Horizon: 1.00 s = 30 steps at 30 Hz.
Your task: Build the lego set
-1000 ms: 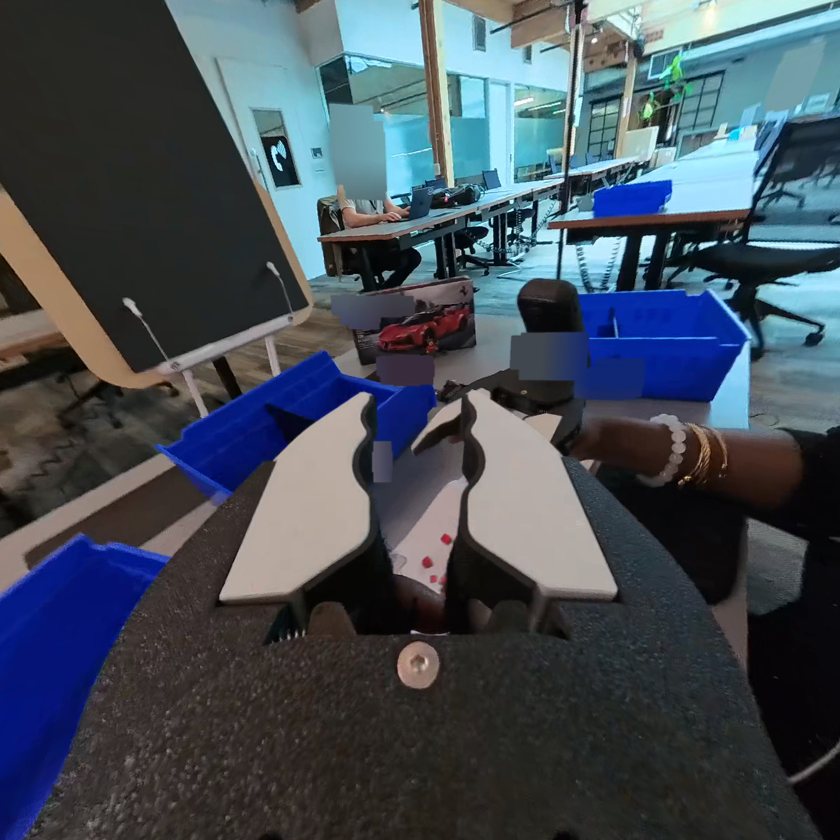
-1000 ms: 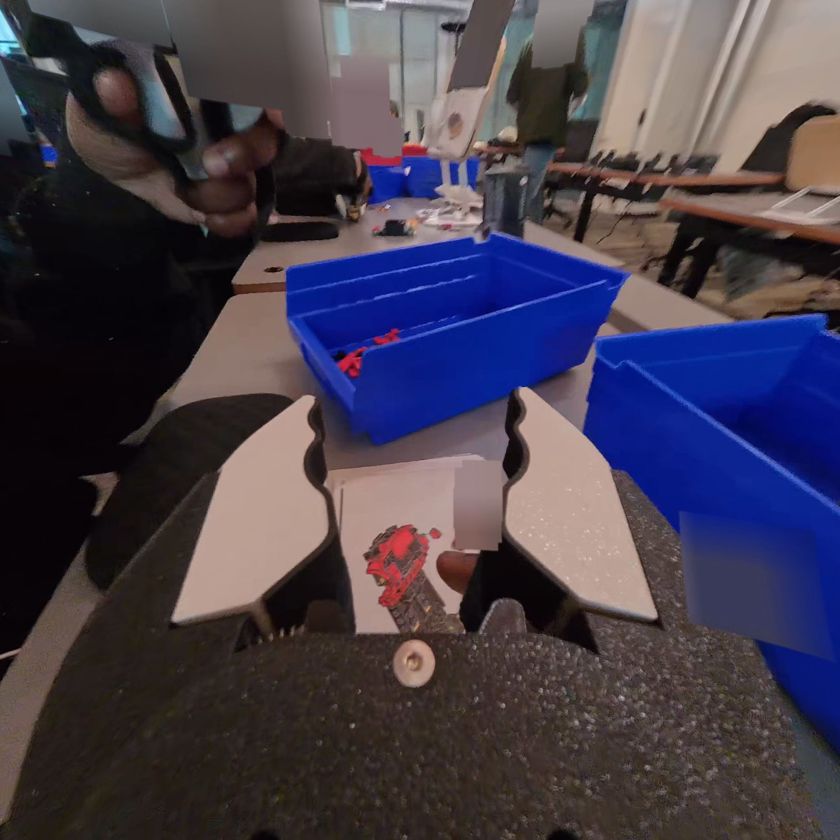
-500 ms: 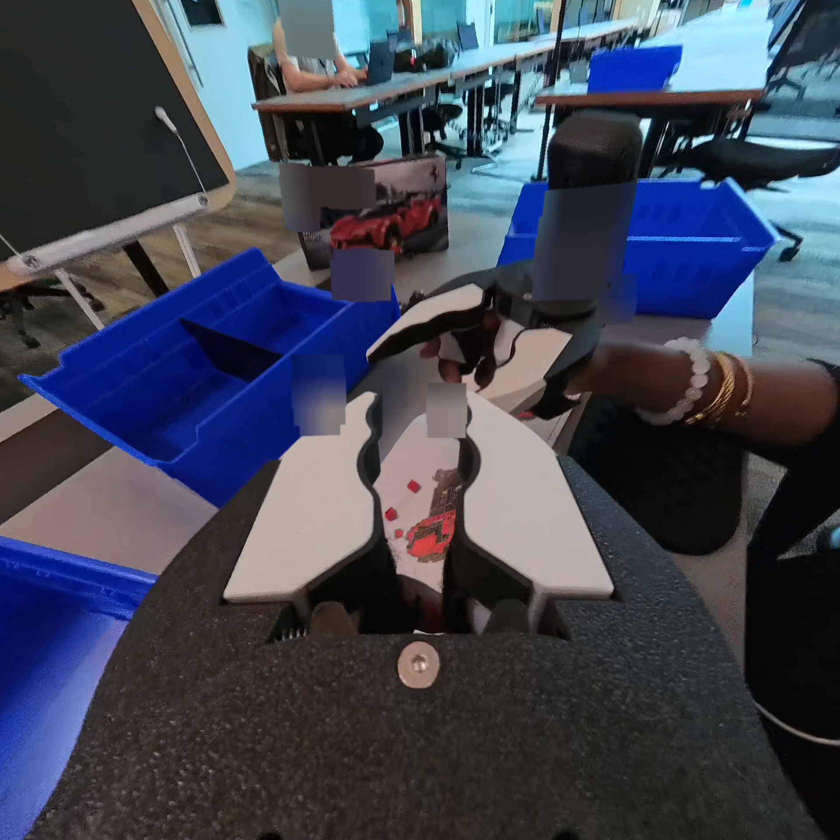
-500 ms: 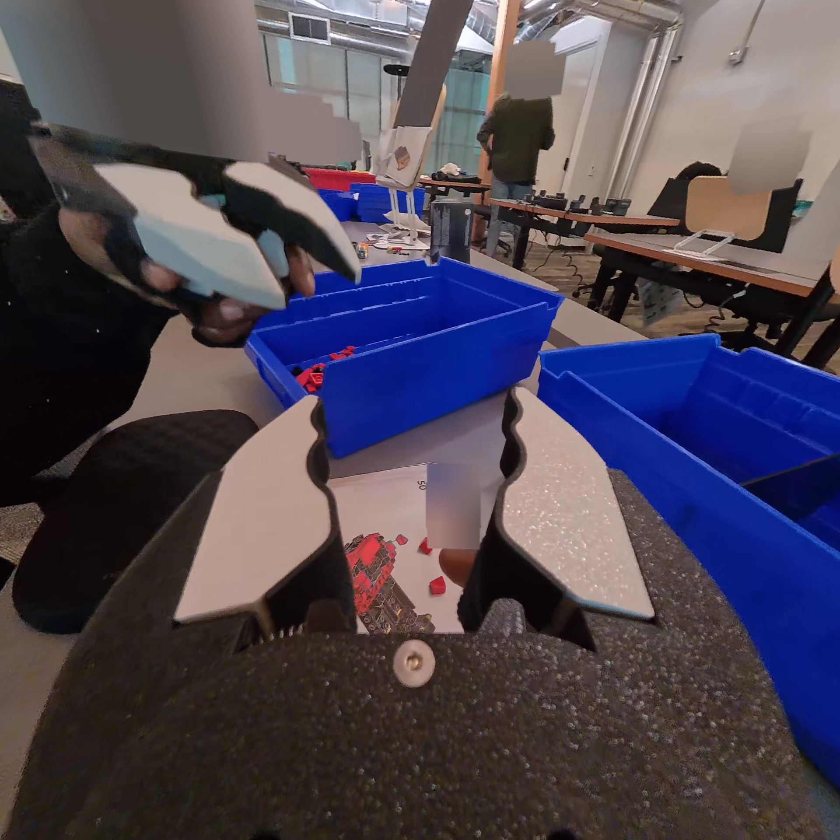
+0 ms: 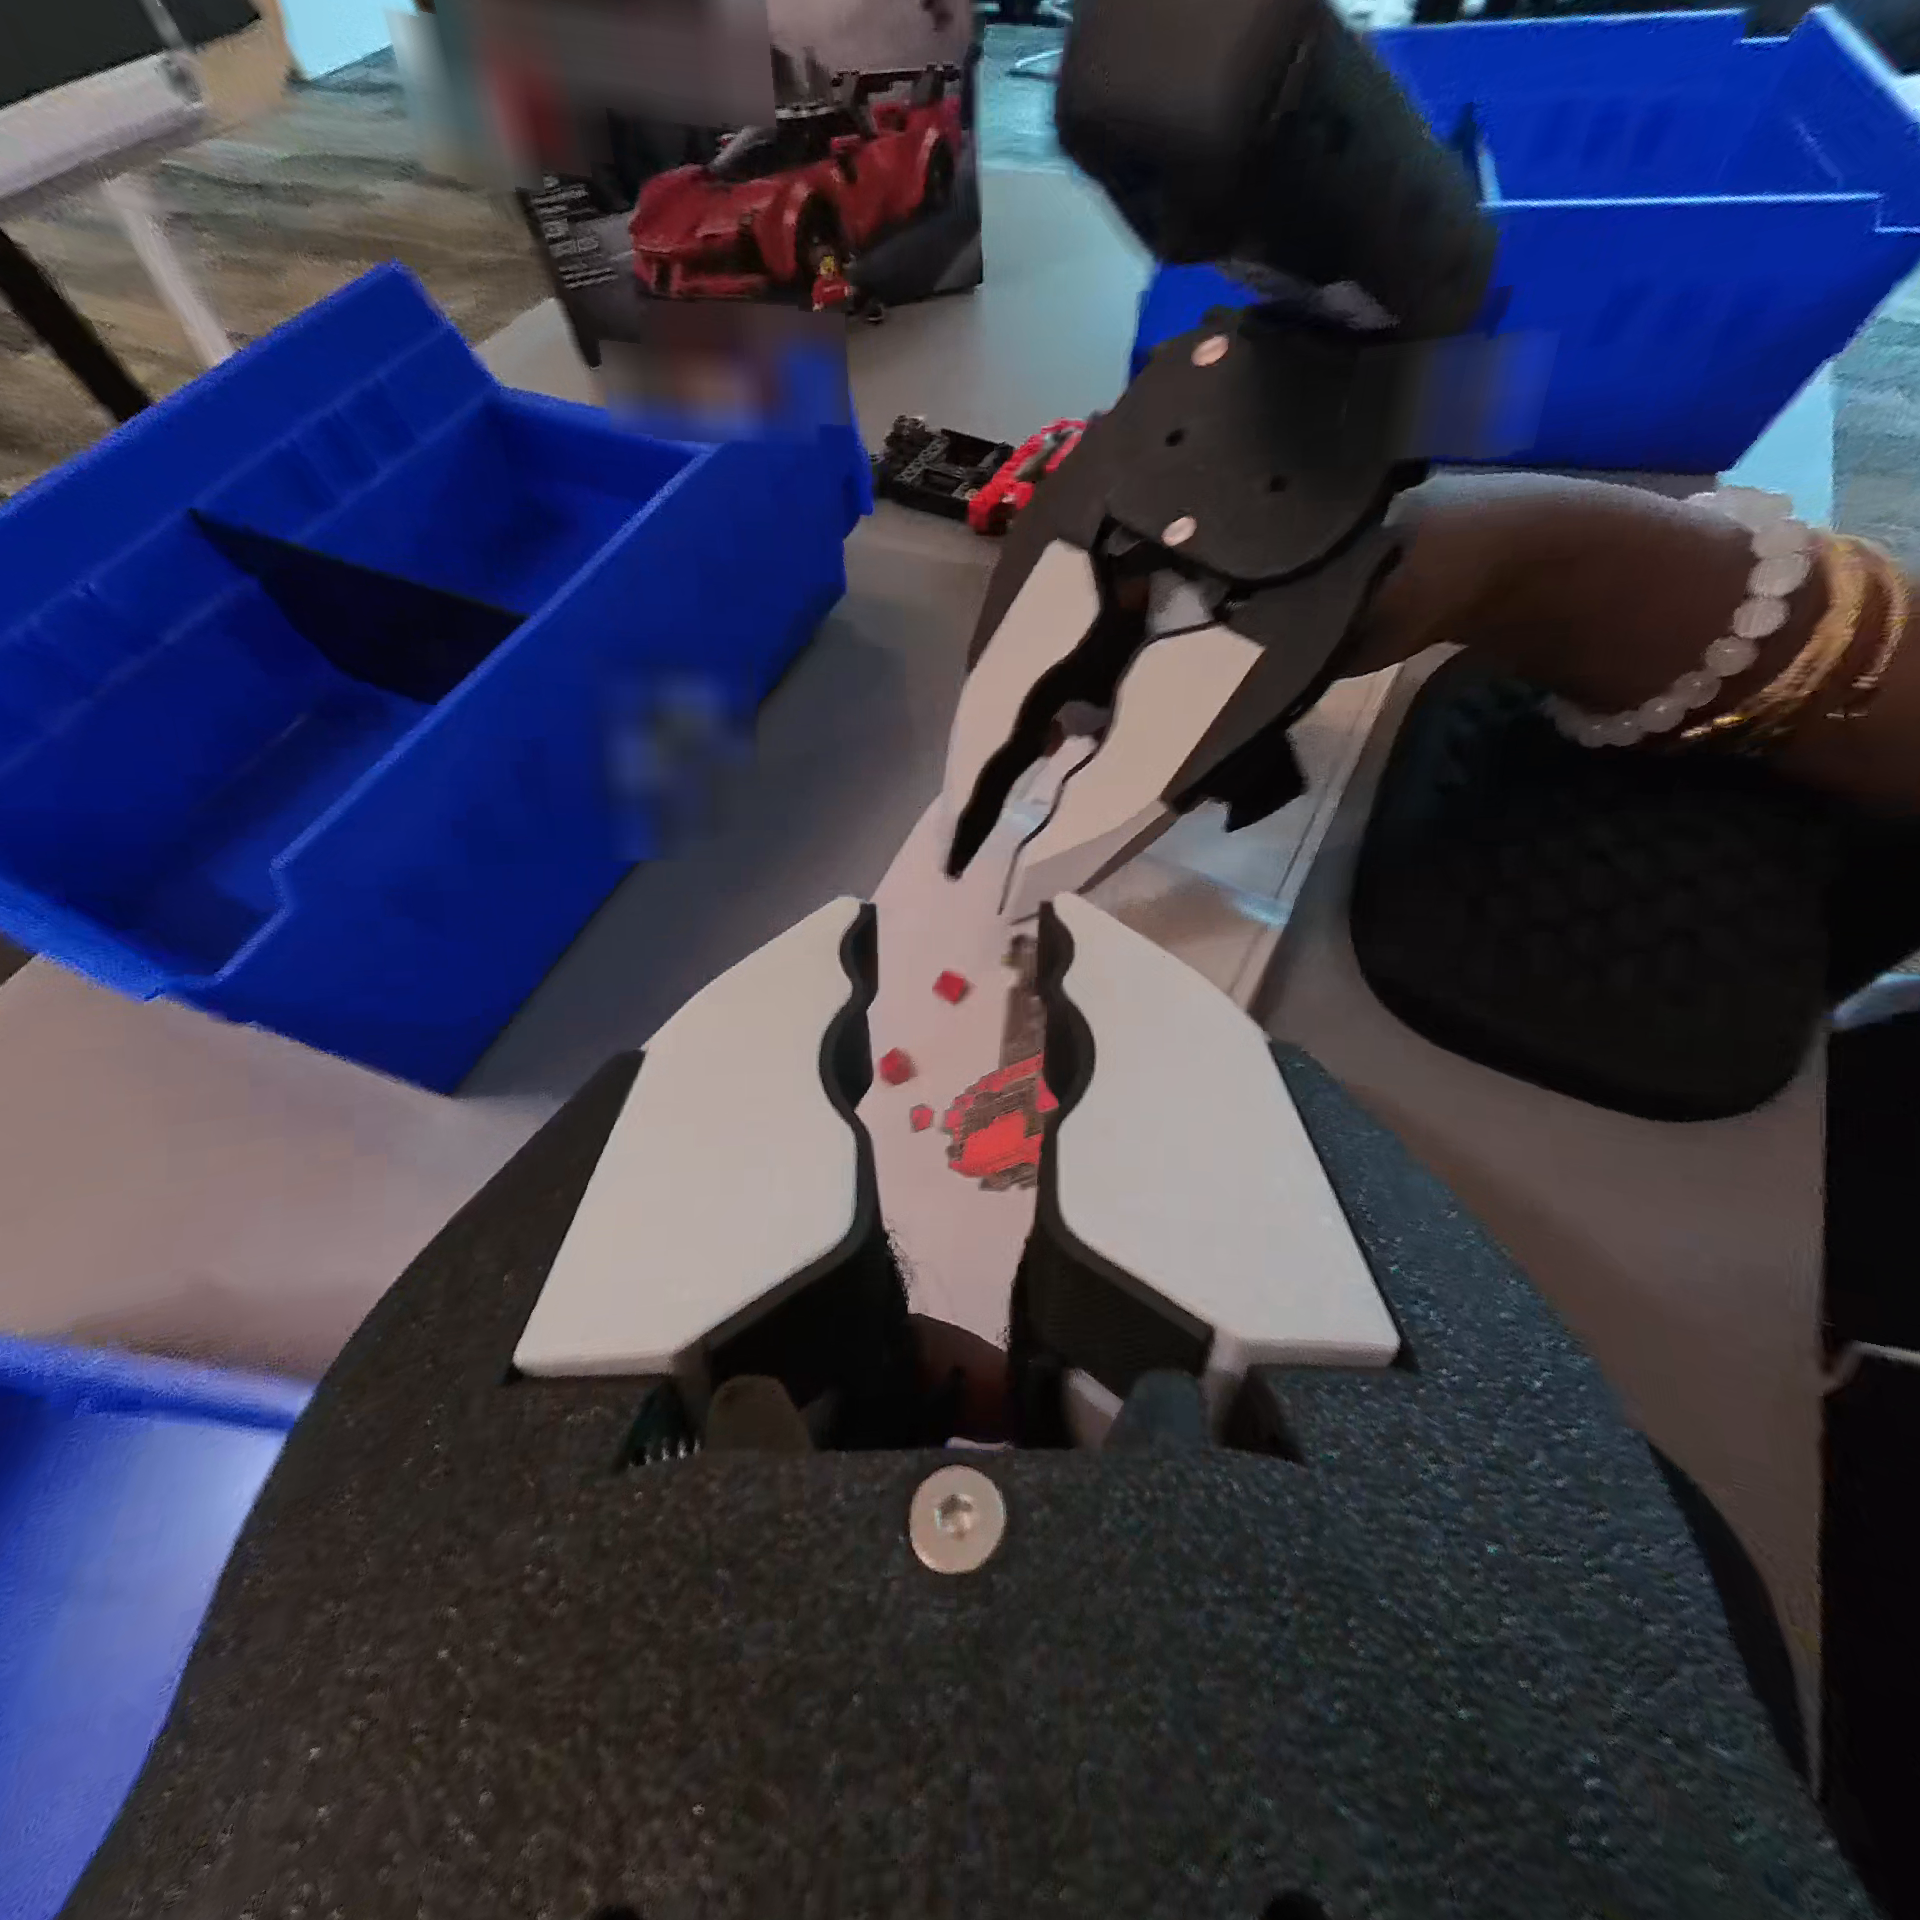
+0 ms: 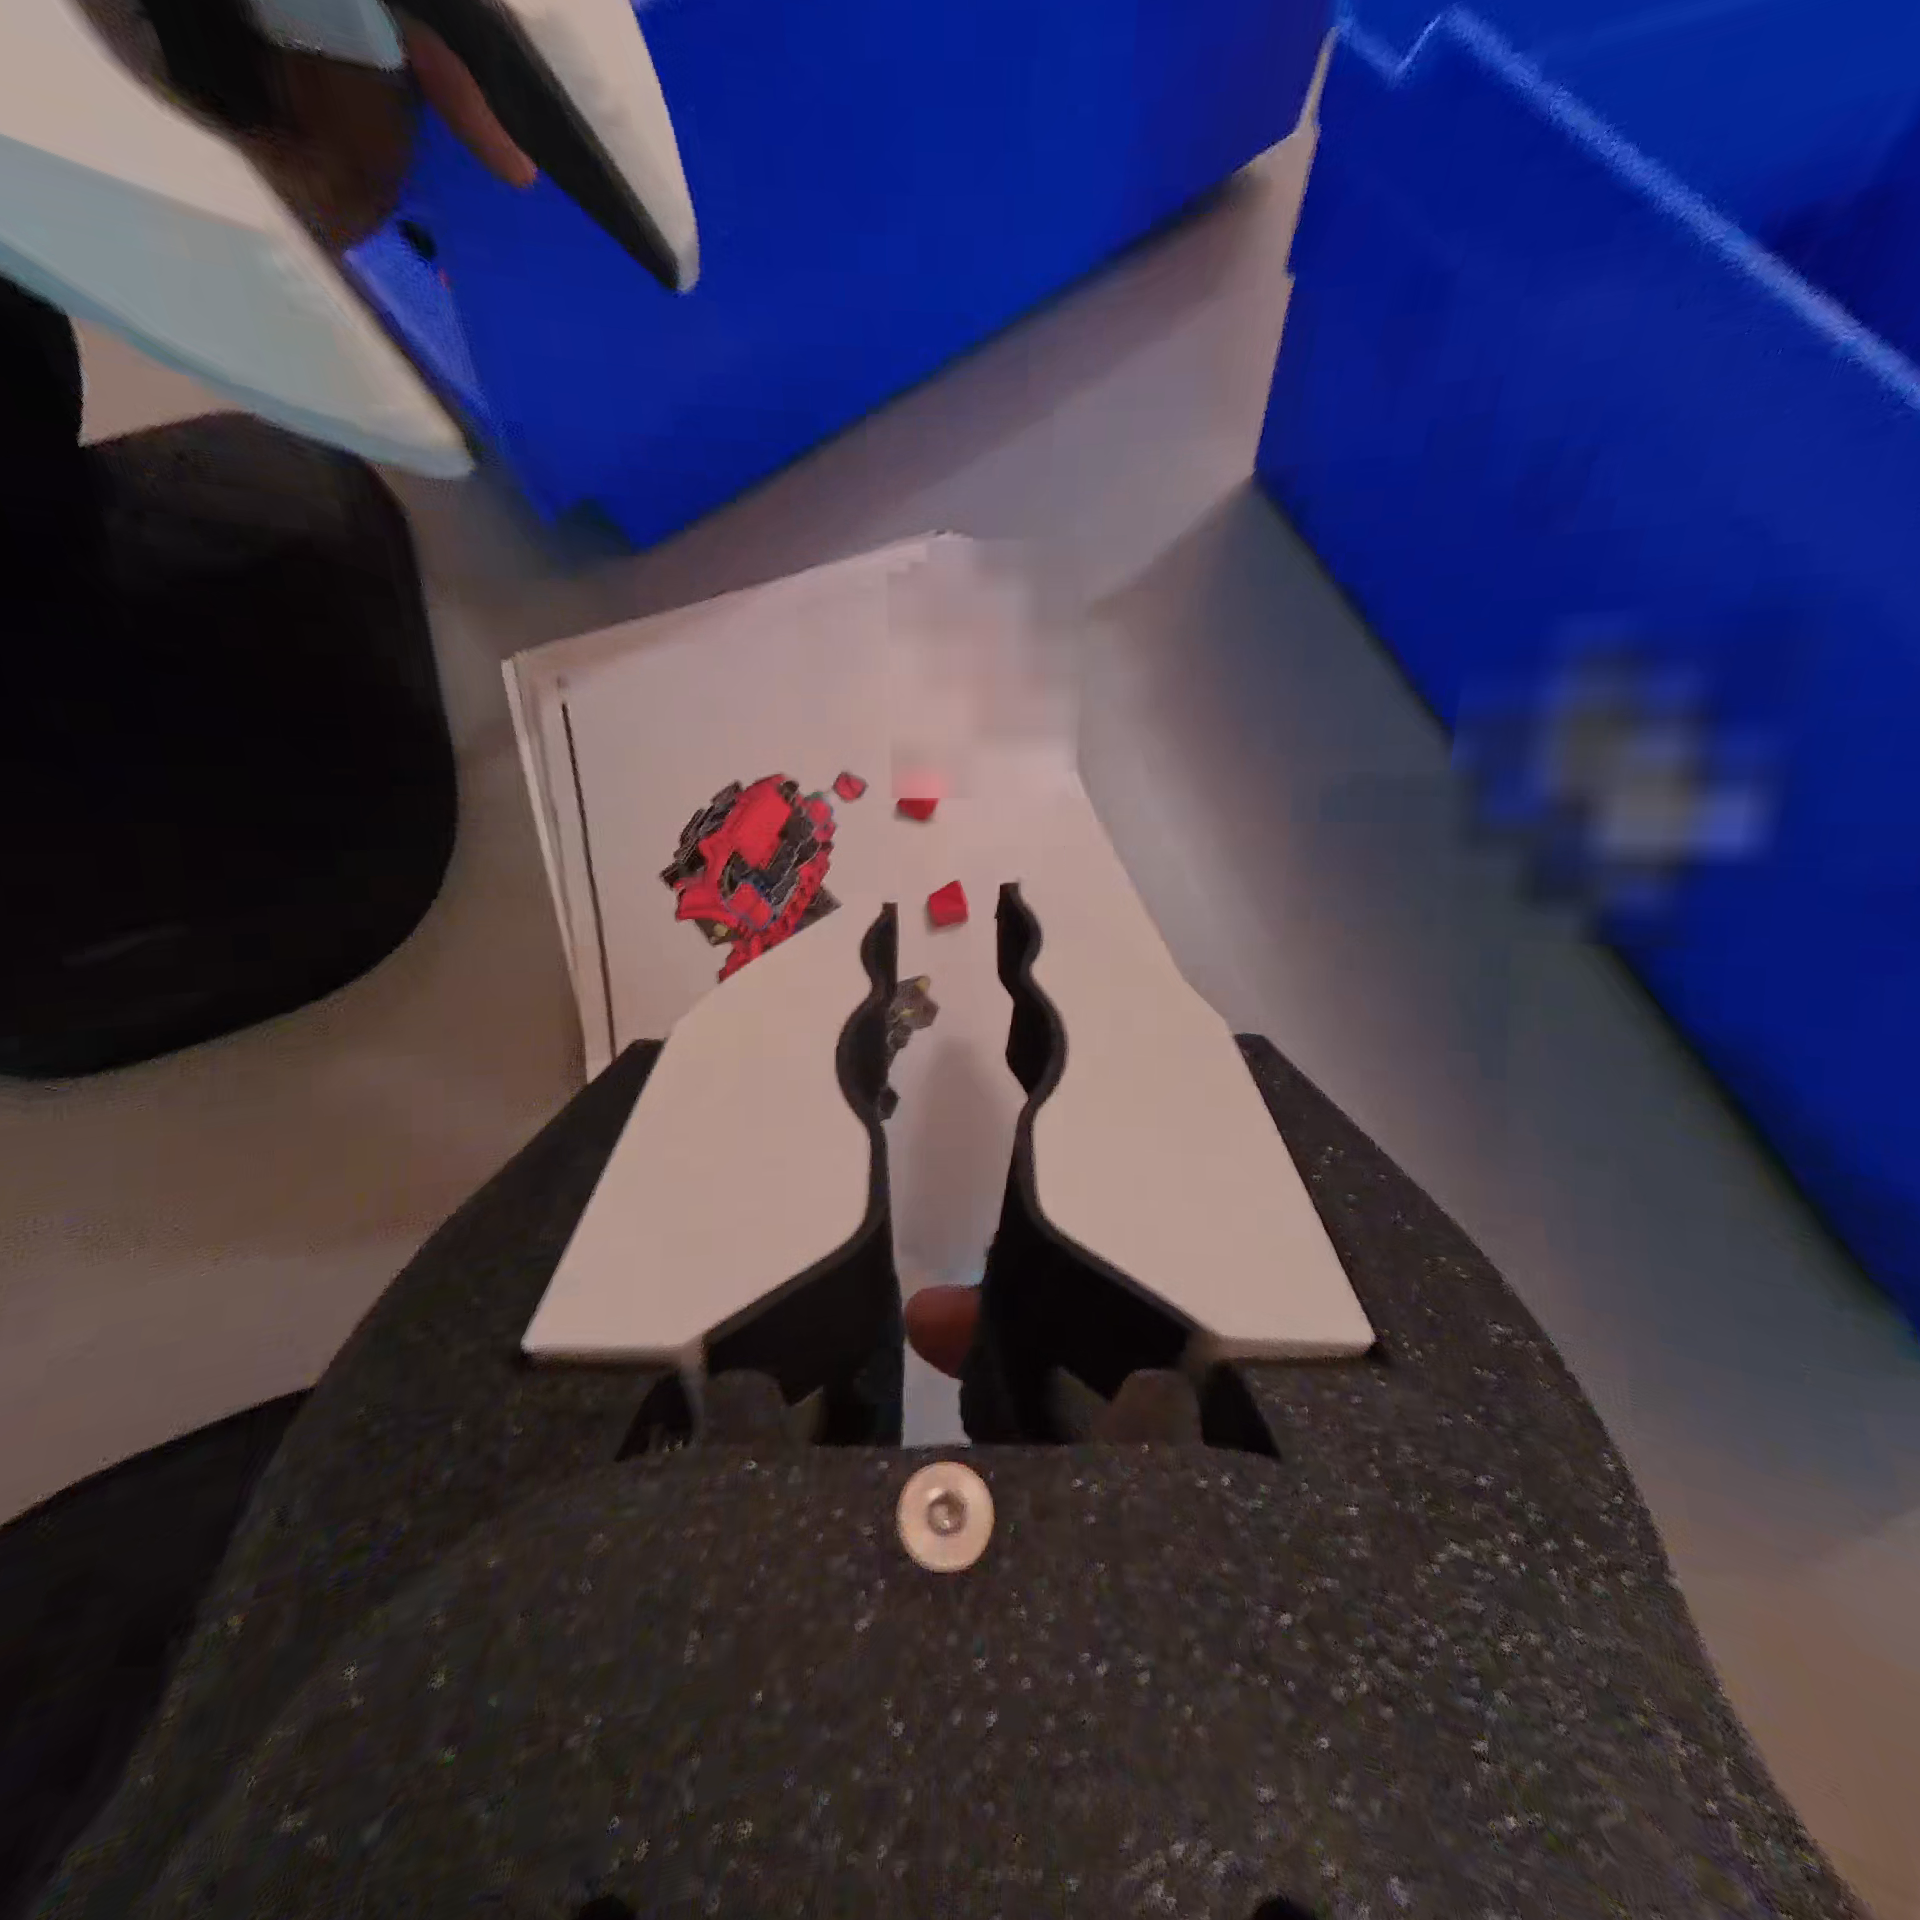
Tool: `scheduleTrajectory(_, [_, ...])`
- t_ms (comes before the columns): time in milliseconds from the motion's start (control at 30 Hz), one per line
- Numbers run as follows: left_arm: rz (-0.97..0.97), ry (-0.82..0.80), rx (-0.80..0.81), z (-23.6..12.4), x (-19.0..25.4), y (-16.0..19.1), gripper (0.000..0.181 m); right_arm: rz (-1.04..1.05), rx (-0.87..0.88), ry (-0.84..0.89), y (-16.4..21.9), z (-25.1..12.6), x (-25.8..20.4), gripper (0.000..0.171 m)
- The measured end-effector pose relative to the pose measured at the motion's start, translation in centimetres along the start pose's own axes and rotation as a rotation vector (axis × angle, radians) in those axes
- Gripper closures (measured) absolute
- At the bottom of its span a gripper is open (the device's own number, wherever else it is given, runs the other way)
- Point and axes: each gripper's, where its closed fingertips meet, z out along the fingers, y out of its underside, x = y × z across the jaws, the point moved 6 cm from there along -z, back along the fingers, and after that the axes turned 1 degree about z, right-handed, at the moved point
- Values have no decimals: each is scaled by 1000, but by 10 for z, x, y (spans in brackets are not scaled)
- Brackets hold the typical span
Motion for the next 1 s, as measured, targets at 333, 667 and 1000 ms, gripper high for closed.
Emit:
scheduleTrajectory(333, [101,75,-253,25,48,36,151,-48,-94,11,11,16,-6,155])
scheduleTrajectory(667, [-26,-44,-211,27,20,59,165,-35,-56,30,9,12,0,155])
scheduleTrajectory(1000, [-161,-72,-122,15,2,63,159,80,51,5,4,5,7,155])
